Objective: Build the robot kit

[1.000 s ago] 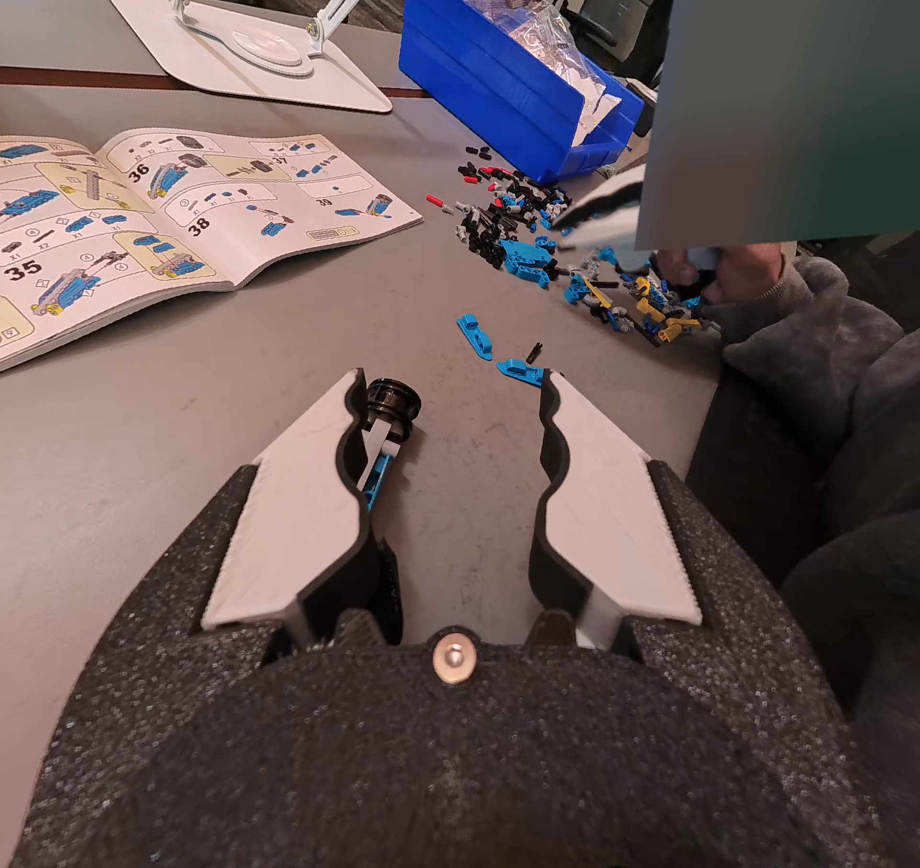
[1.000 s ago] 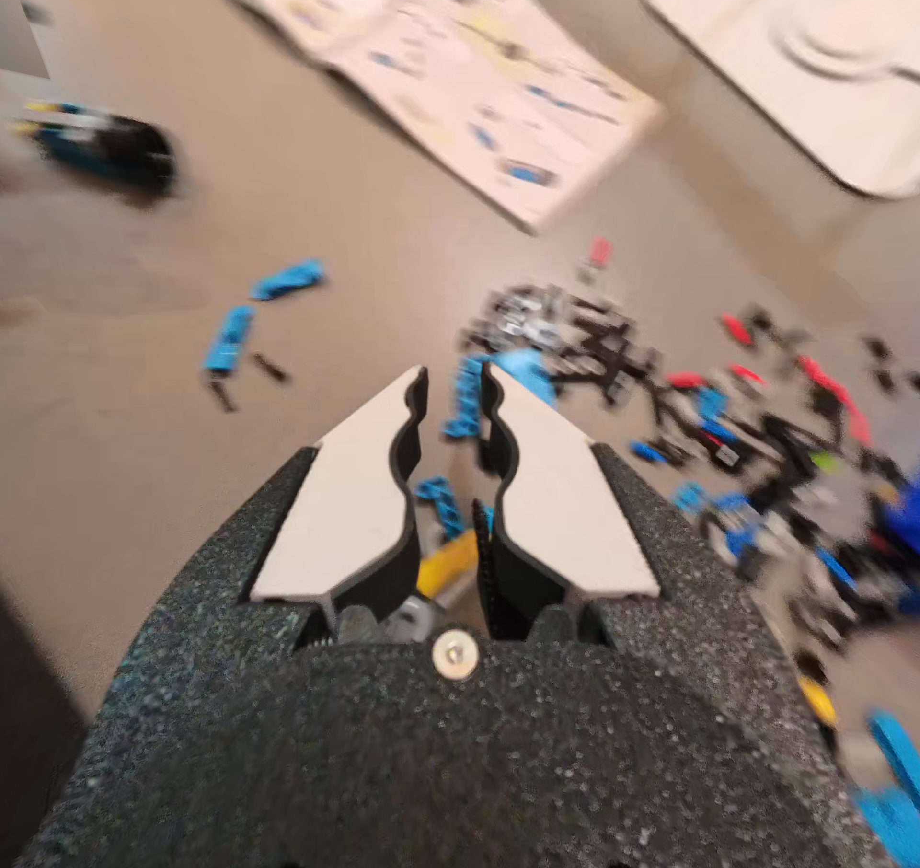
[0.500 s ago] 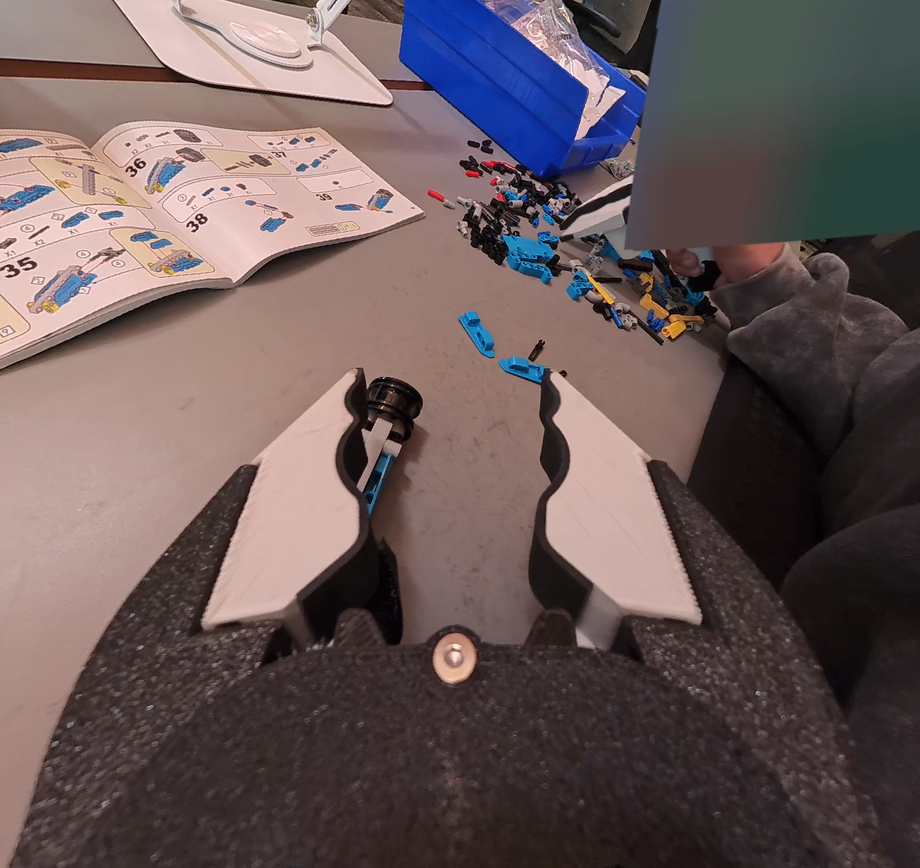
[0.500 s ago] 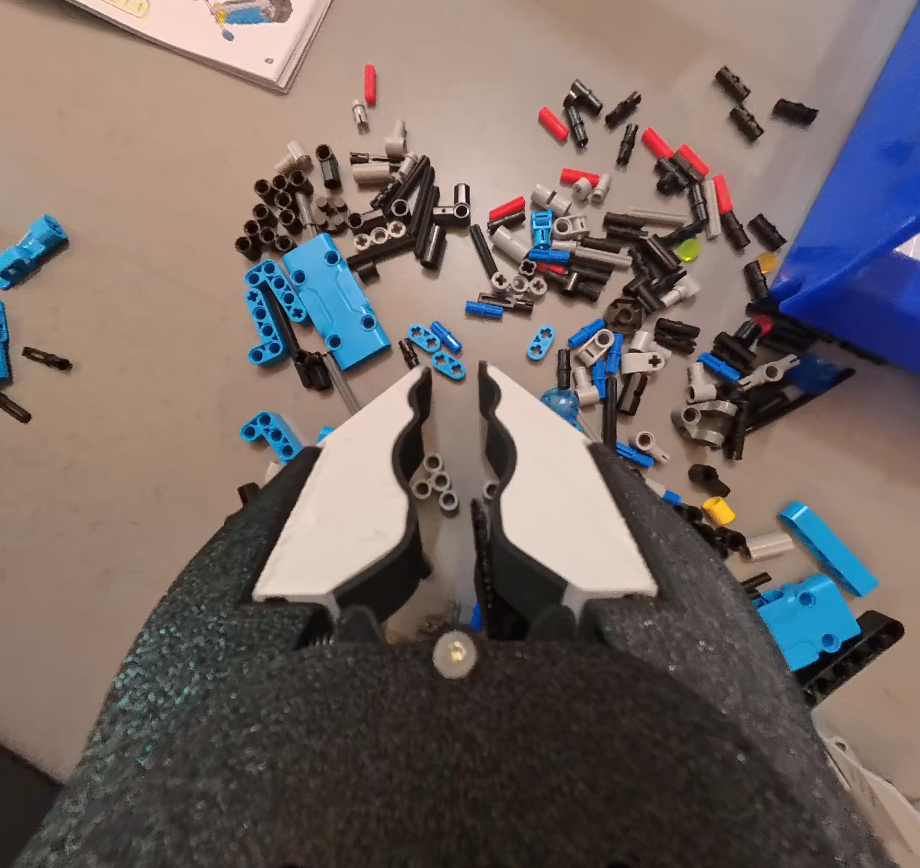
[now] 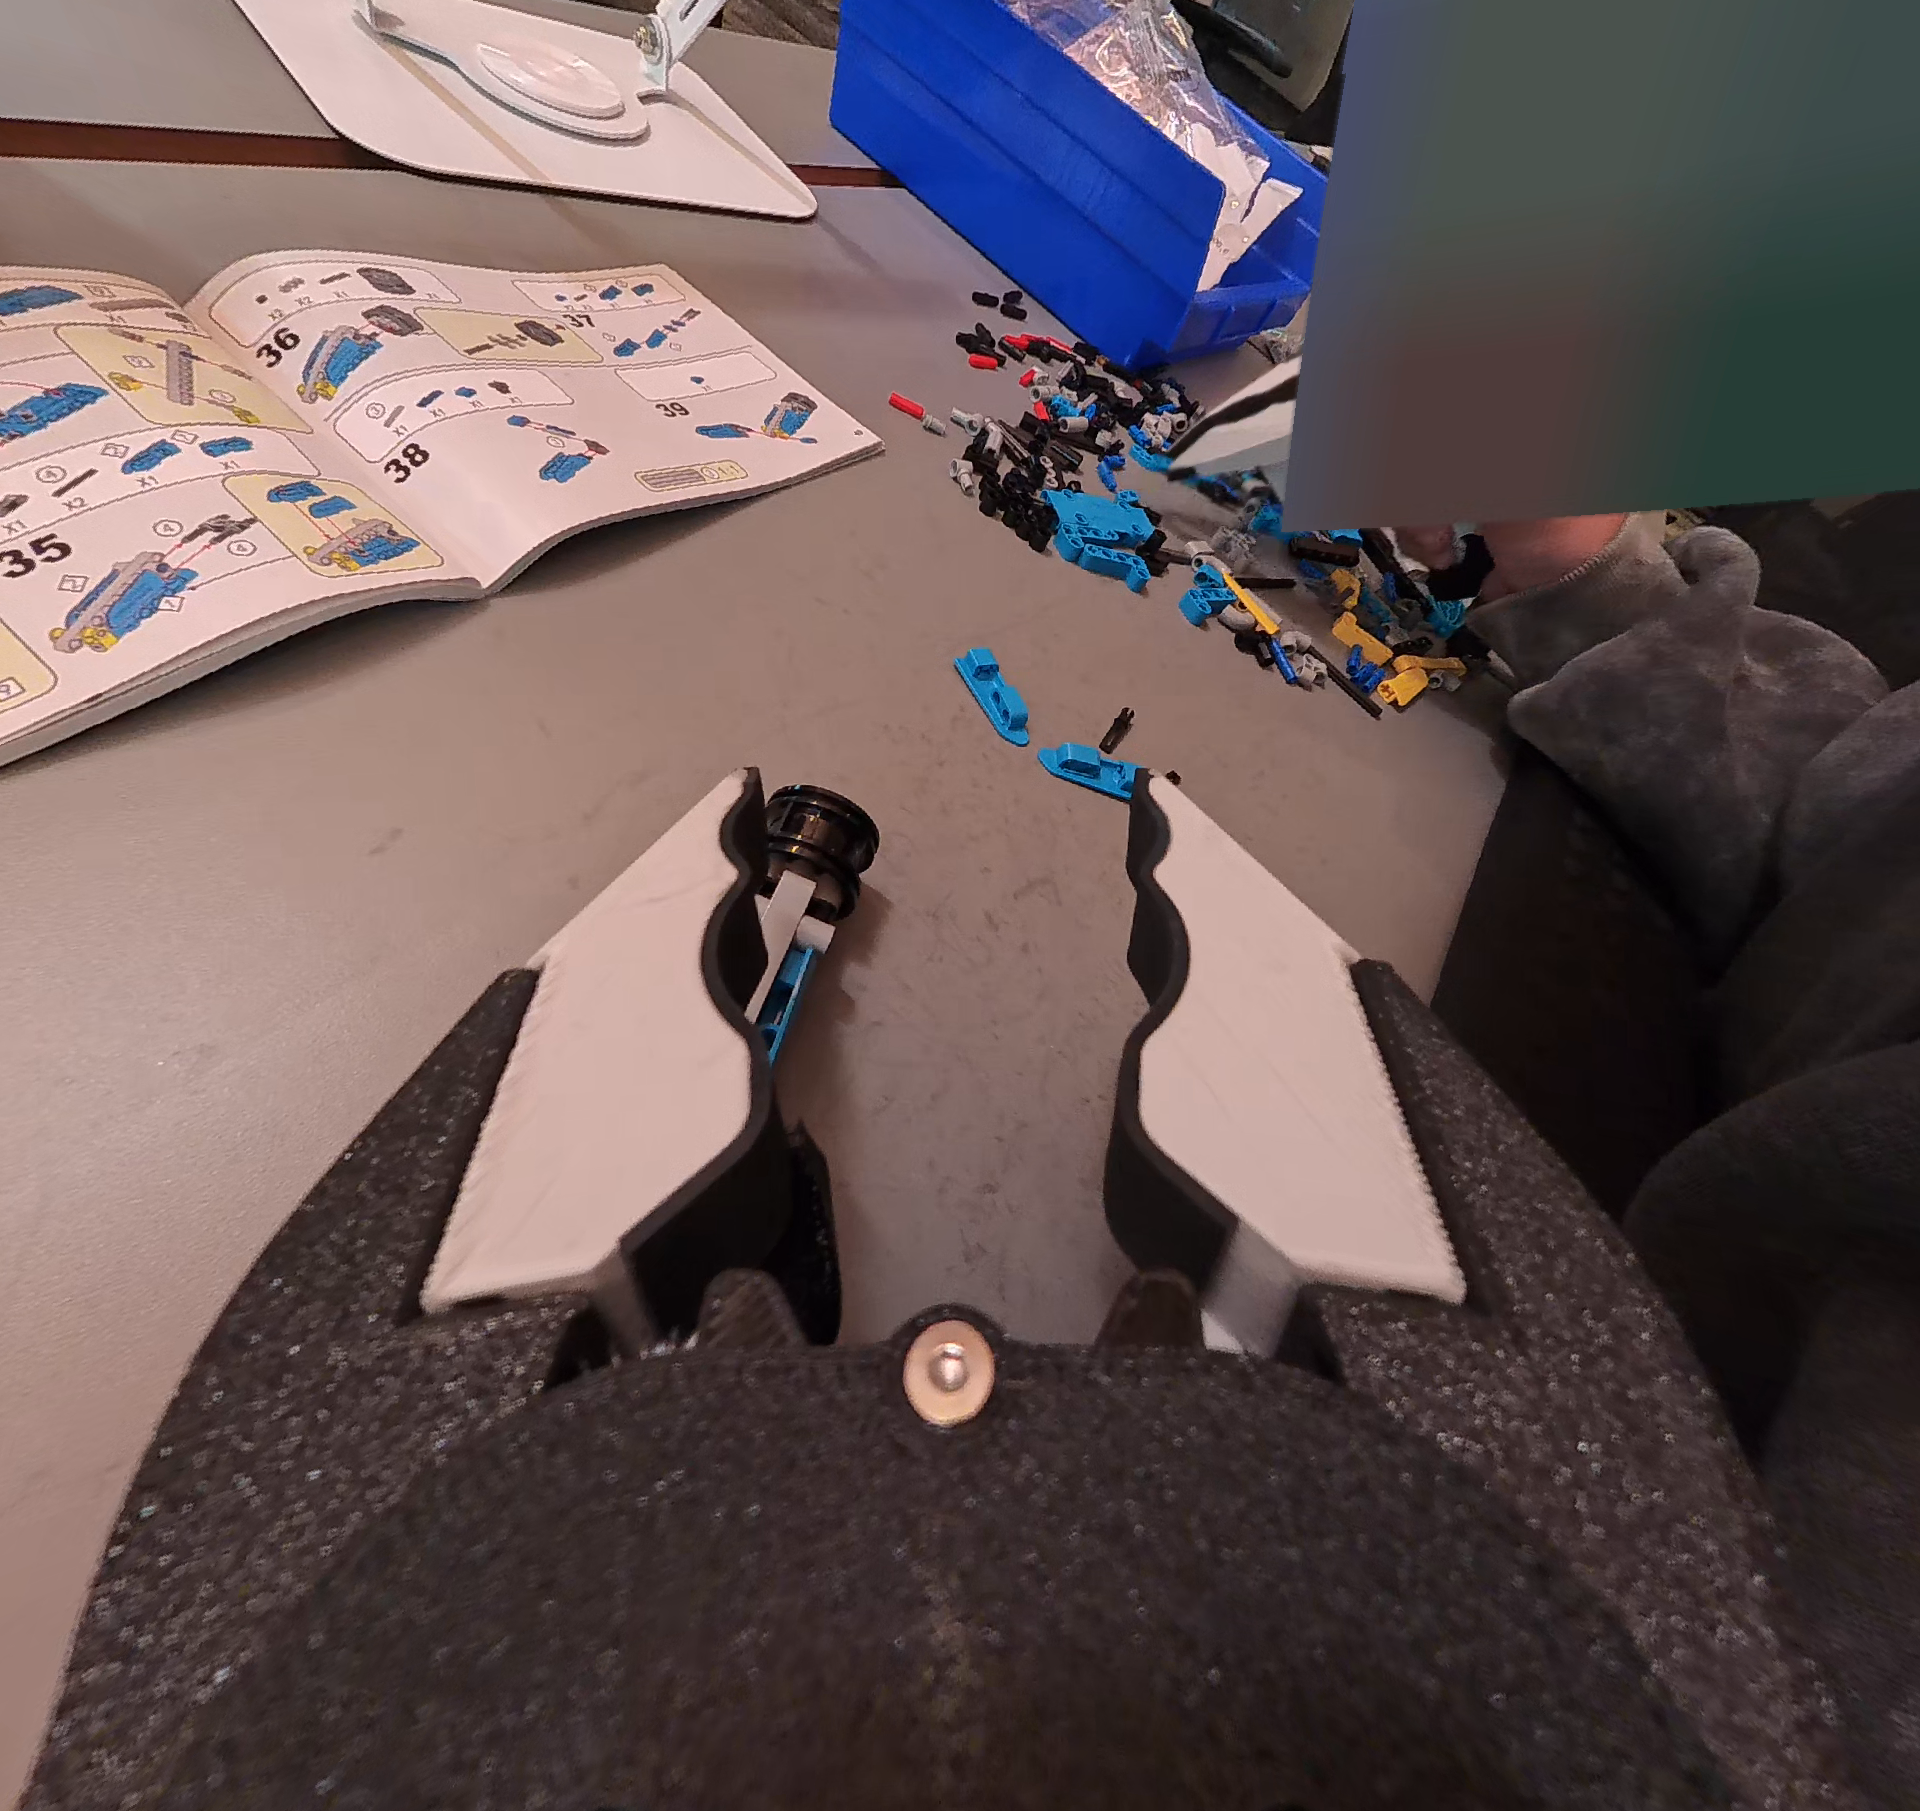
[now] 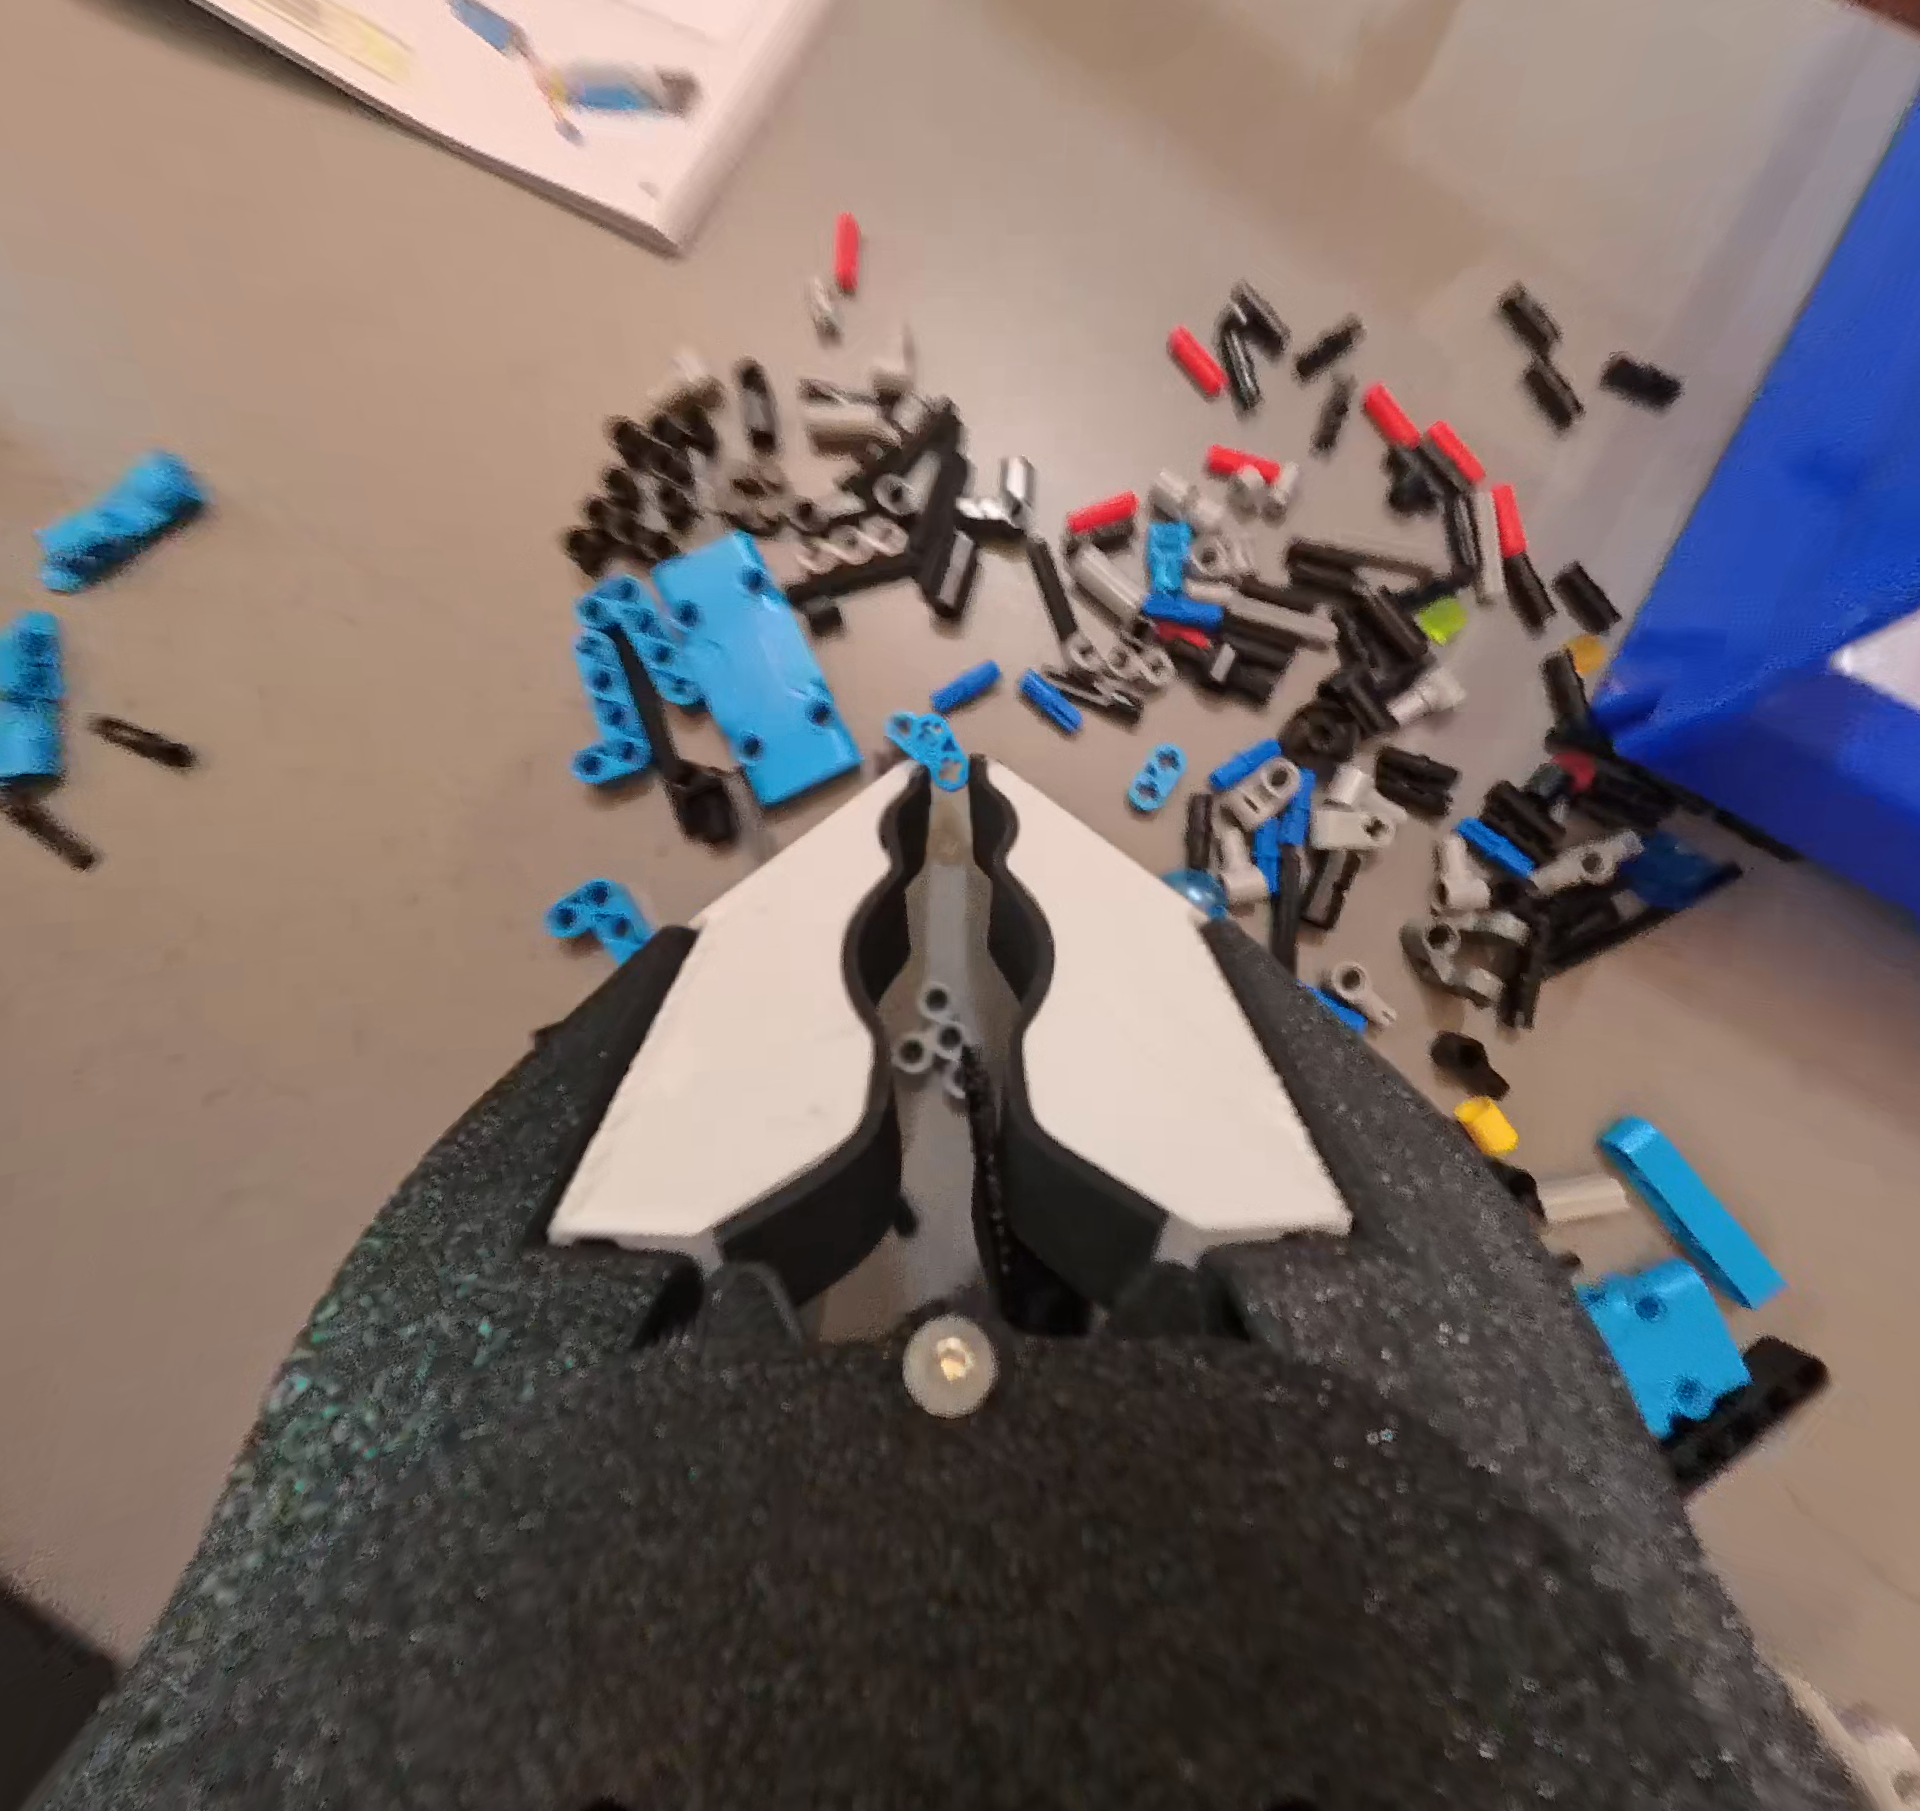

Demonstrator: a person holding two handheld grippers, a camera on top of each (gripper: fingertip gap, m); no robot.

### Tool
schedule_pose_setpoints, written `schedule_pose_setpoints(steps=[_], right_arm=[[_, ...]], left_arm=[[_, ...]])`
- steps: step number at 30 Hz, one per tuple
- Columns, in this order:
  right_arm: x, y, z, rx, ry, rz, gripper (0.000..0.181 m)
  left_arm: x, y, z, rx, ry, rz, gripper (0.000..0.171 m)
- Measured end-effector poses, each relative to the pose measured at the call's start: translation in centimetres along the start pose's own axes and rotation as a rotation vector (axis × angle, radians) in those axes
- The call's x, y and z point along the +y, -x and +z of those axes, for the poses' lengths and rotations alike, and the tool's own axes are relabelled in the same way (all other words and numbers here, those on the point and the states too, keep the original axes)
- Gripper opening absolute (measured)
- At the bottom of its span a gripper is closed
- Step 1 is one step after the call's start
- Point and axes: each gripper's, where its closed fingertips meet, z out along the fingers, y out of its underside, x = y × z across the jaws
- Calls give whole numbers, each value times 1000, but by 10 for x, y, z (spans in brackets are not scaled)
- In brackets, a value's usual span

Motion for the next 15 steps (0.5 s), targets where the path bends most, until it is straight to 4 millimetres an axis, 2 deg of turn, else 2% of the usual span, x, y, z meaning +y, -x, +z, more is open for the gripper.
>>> schedule_pose_setpoints(steps=[2,4,6,7,11,15], right_arm=[[-18,31,-10,-139,-99,-40,7],[-30,80,-19,-324,-162,-131,7],[-22,129,-21,-477,-122,-261,7],[-14,144,-18,-499,-84,-319,7],[8,177,-2,-536,35,-431,7],[18,173,9,-504,96,-439,8]], left_arm=[[0,0,0,-1,3,1,70],[1,0,1,-3,7,2,70],[1,0,1,-3,9,2,70],[1,0,1,-2,8,2,69],[0,0,0,3,2,-2,70],[0,-1,0,6,1,-4,69]])
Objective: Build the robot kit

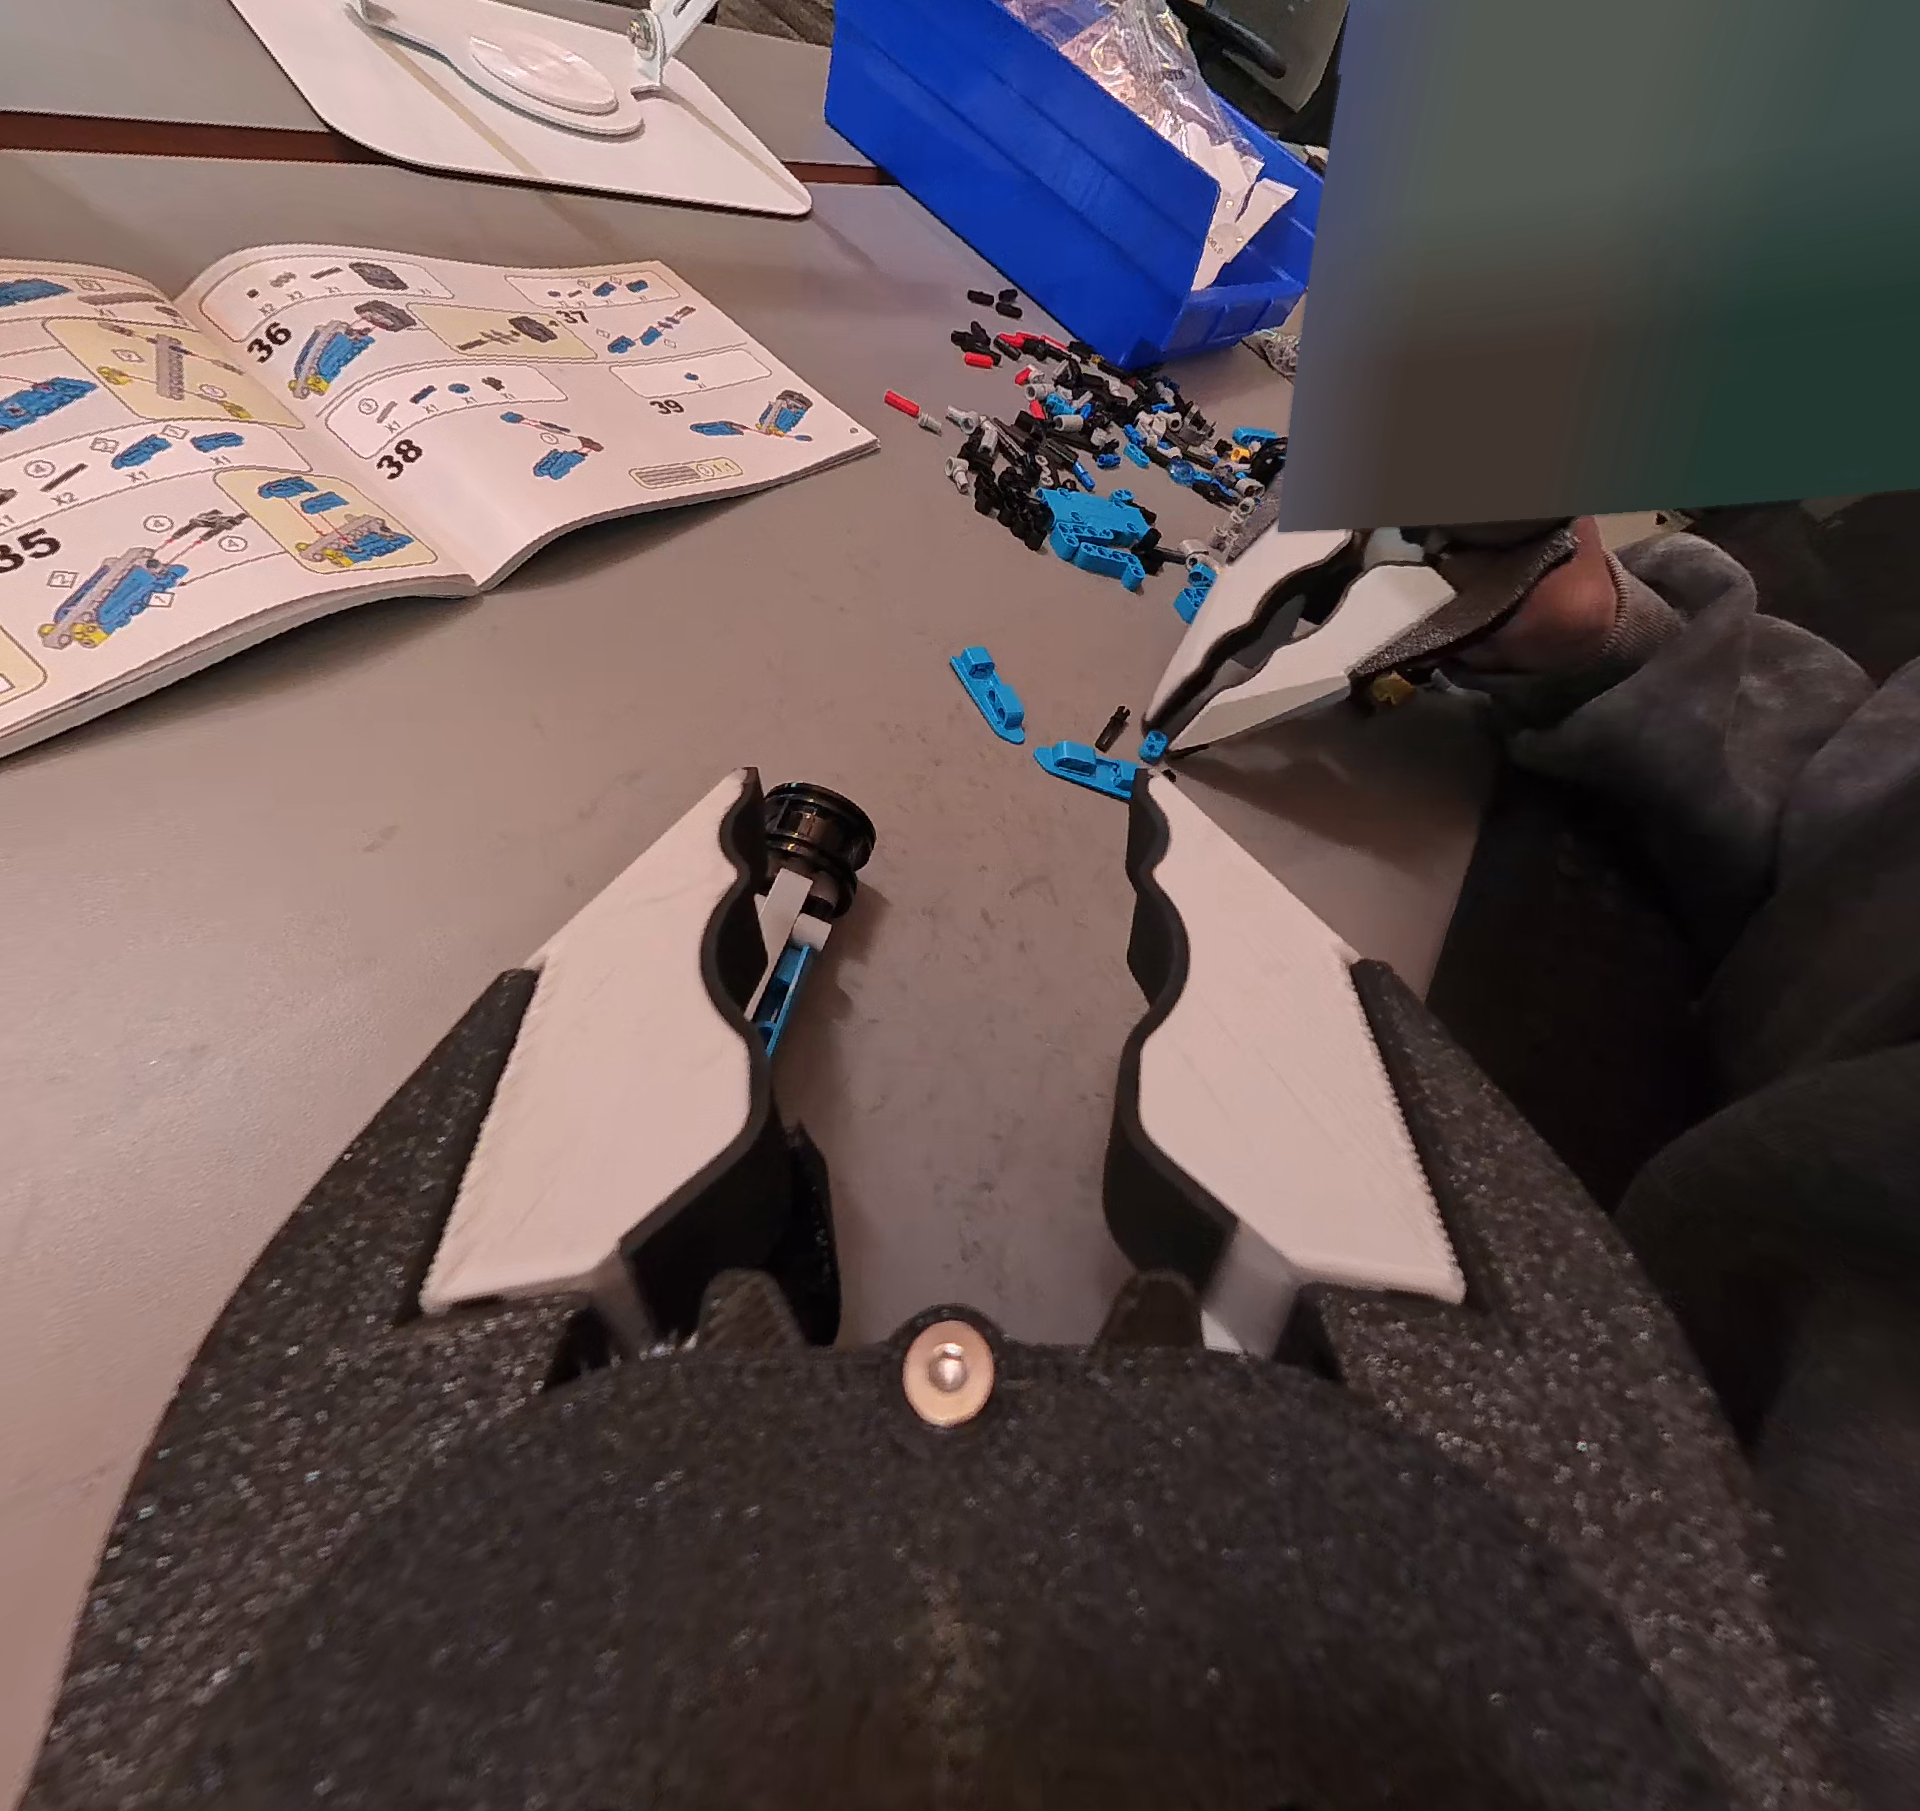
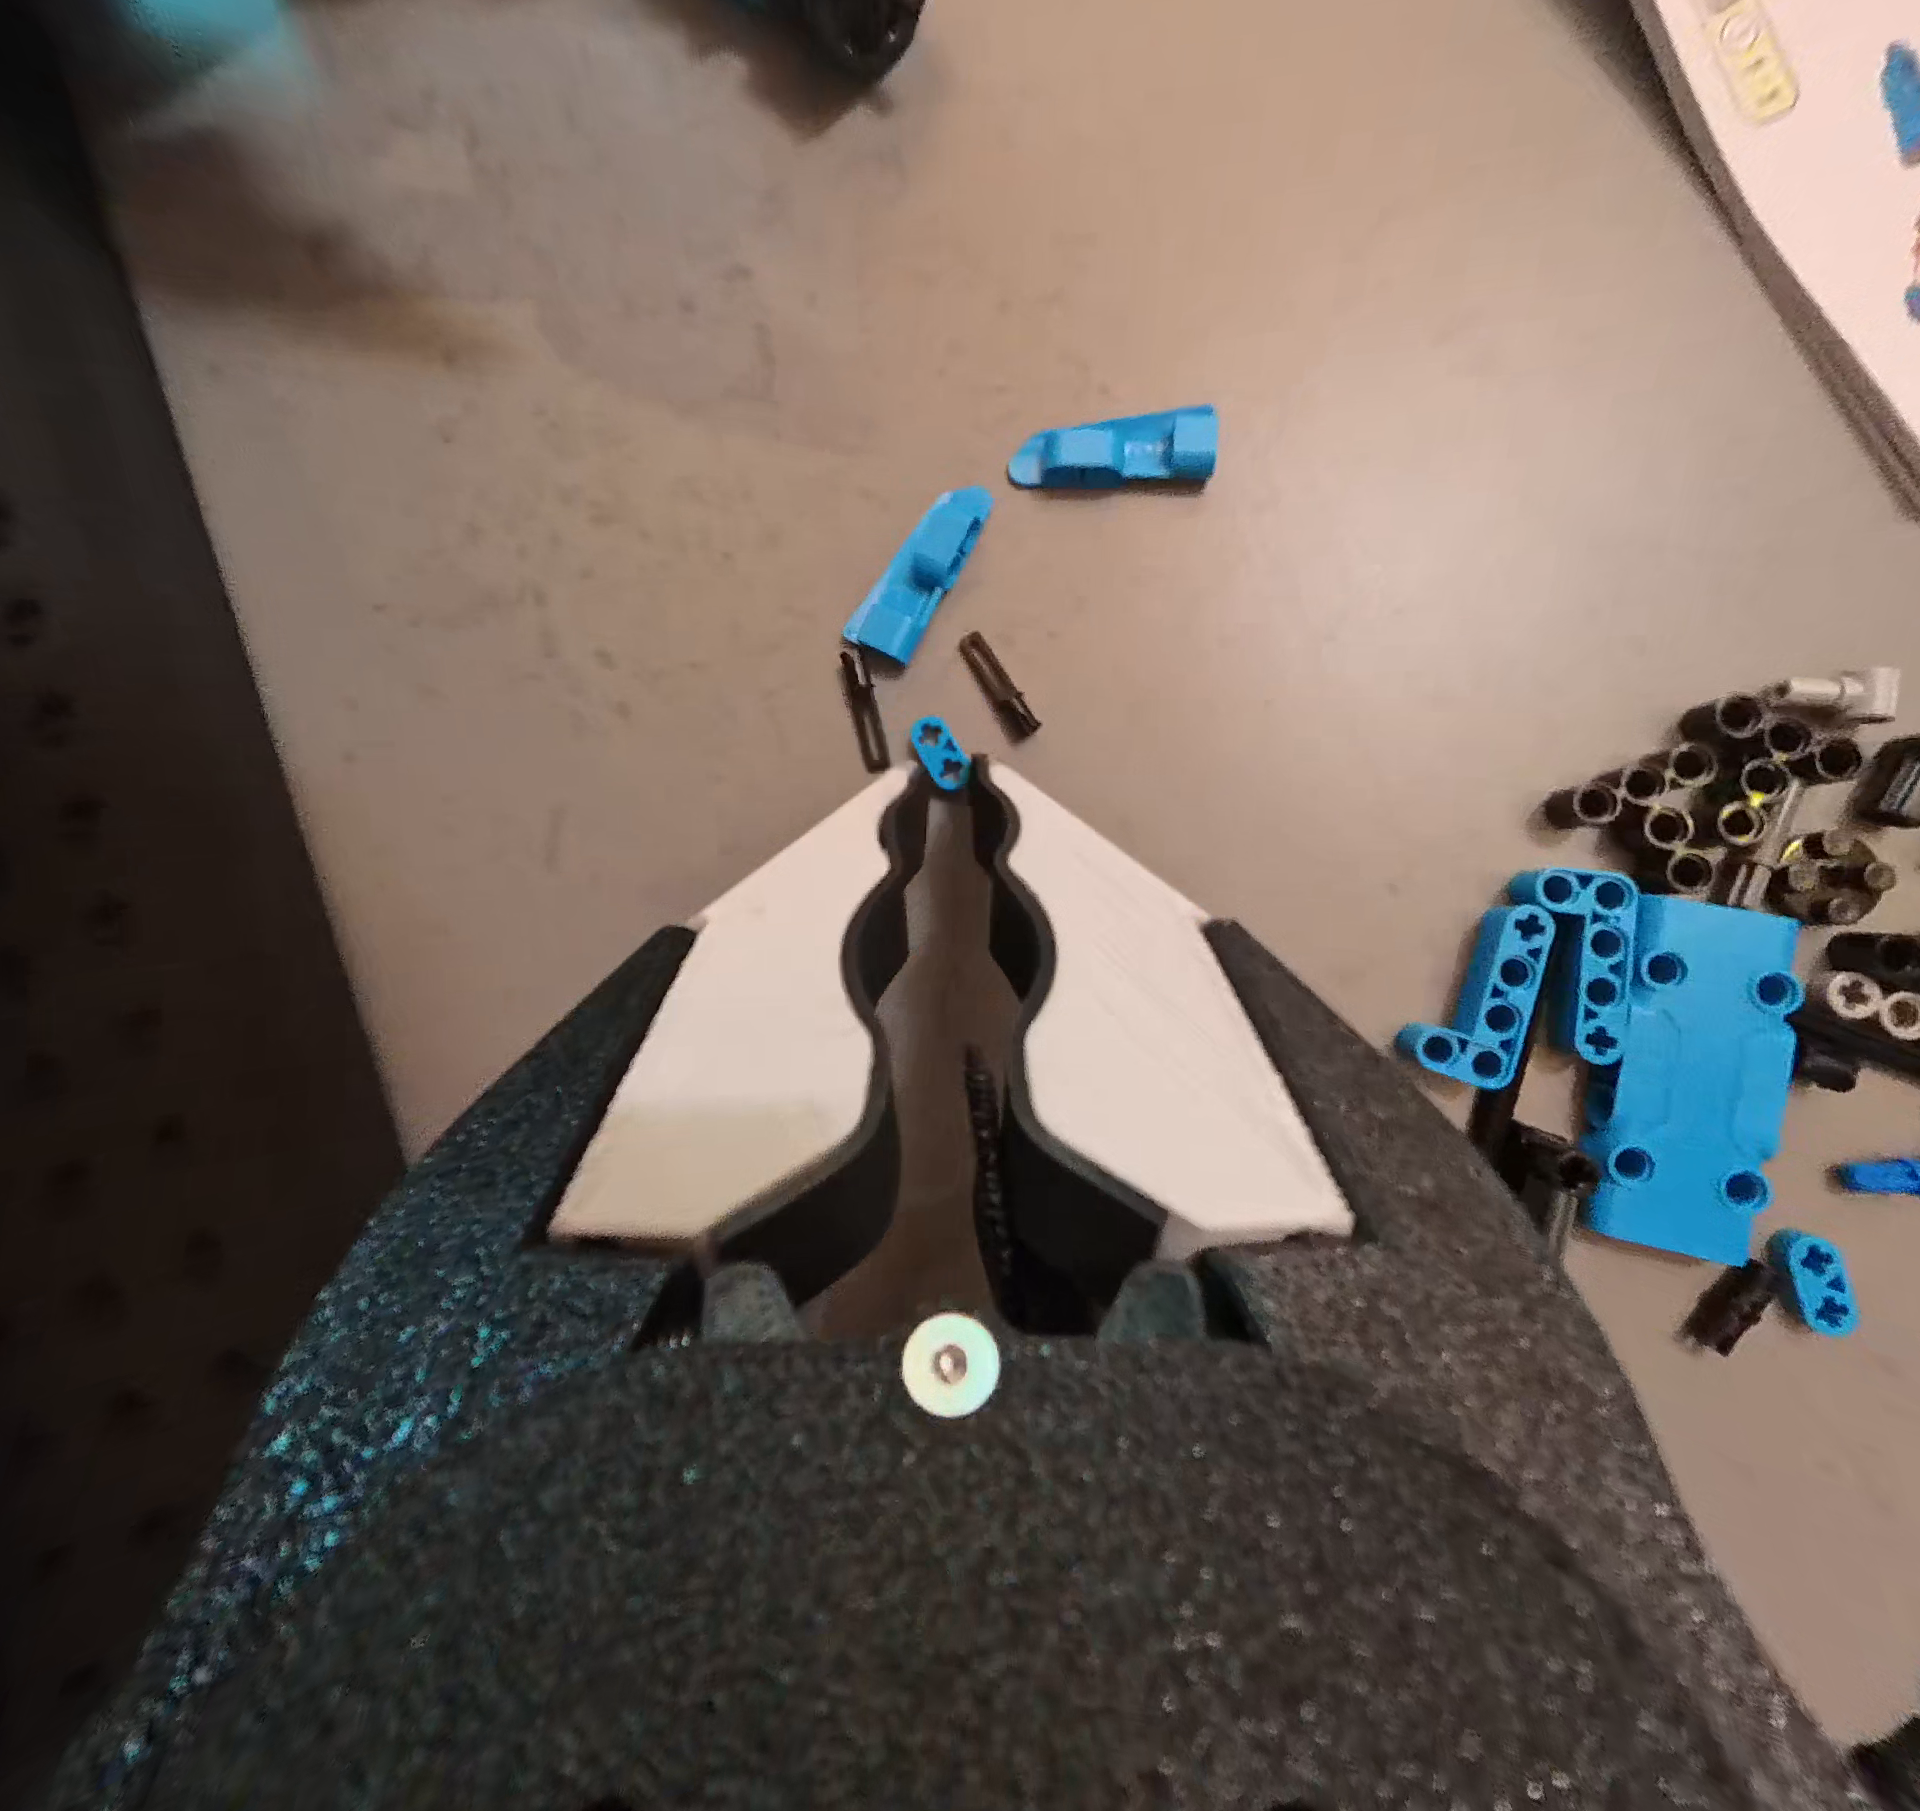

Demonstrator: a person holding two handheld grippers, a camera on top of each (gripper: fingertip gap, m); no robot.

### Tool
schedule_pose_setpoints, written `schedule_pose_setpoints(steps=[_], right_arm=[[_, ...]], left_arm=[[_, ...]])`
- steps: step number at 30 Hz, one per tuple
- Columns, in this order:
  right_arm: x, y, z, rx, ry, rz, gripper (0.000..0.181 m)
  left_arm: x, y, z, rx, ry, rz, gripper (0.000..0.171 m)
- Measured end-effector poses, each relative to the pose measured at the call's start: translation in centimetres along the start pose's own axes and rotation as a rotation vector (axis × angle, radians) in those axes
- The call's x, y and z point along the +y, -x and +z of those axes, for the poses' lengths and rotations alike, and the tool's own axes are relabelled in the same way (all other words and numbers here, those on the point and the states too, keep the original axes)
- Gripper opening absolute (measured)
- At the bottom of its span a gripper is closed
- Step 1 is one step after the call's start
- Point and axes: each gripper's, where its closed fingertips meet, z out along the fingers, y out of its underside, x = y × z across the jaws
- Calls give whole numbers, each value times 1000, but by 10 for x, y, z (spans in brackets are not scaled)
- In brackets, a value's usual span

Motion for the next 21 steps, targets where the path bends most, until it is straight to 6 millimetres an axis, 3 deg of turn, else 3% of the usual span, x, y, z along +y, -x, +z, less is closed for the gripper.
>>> schedule_pose_setpoints(steps=[2,4,9,11,15,21], right_arm=[[2,-6,-3,7,-8,32,18],[3,-25,-14,80,-35,70,22],[36,-120,-70,419,-109,408,20],[57,-141,-83,481,-111,515,20],[71,-148,-81,472,-93,584,21],[59,-144,-75,443,-112,570,21]], left_arm=[[0,0,0,1,0,-1,69],[0,0,0,3,1,-2,69],[2,-1,1,7,11,-3,69],[2,-1,2,8,13,-4,69],[2,-1,1,13,9,-11,70],[3,-1,2,12,14,-11,70]])
